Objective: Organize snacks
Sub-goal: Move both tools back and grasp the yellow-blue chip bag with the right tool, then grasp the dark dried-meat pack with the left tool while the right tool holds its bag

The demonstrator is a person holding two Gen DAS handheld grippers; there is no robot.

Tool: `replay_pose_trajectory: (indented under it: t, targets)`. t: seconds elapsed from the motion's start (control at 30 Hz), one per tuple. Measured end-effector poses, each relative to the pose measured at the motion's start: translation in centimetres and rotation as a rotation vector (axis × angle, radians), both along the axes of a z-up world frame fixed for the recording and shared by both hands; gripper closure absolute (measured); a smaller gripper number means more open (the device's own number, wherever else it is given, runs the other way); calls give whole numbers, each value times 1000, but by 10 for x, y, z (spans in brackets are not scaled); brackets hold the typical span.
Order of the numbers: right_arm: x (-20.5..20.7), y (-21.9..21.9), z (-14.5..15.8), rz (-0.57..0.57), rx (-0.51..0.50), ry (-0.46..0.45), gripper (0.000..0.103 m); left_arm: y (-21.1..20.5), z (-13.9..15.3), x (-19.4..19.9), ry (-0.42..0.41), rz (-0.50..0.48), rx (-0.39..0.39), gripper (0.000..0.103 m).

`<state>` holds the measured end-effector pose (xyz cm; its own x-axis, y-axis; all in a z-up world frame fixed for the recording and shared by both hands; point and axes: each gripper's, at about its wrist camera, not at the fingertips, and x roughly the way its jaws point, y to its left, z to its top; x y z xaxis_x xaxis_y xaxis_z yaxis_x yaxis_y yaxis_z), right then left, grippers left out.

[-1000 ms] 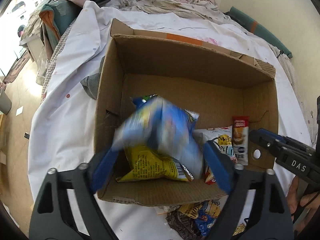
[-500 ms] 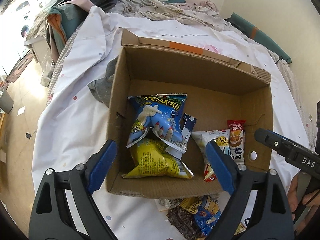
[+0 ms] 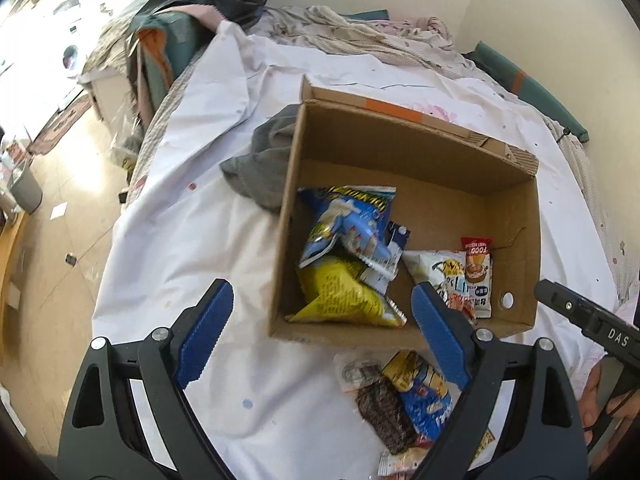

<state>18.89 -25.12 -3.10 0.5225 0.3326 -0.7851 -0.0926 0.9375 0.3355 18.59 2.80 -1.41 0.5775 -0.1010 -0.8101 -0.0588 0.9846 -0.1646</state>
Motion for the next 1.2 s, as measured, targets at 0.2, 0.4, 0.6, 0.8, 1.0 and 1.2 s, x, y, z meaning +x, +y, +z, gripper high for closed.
replay_pose_trajectory:
  t: [0.2,0.4,0.6,0.8,1.0,1.2]
  targets:
    - [-21,15,-13,46,-9,53,33,12,1,-18,16,42,15,14]
    - [-32,44,-52,173,21,222,32,23,0,-43,45,78,9,14]
    - [-33,73,-80,251,3,316,25,30,-13,-68,125,81,-7,14]
    - [-19,95,-95,264,-53,342,25,29,-24,-81,169,82,-32,14]
    - [-14,107,-108,282,-105,374,41,25,-27,-79,169,84,-26,14]
    - [-18,94,-105,263,-103,363,58,22,-33,-75,183,87,-32,14]
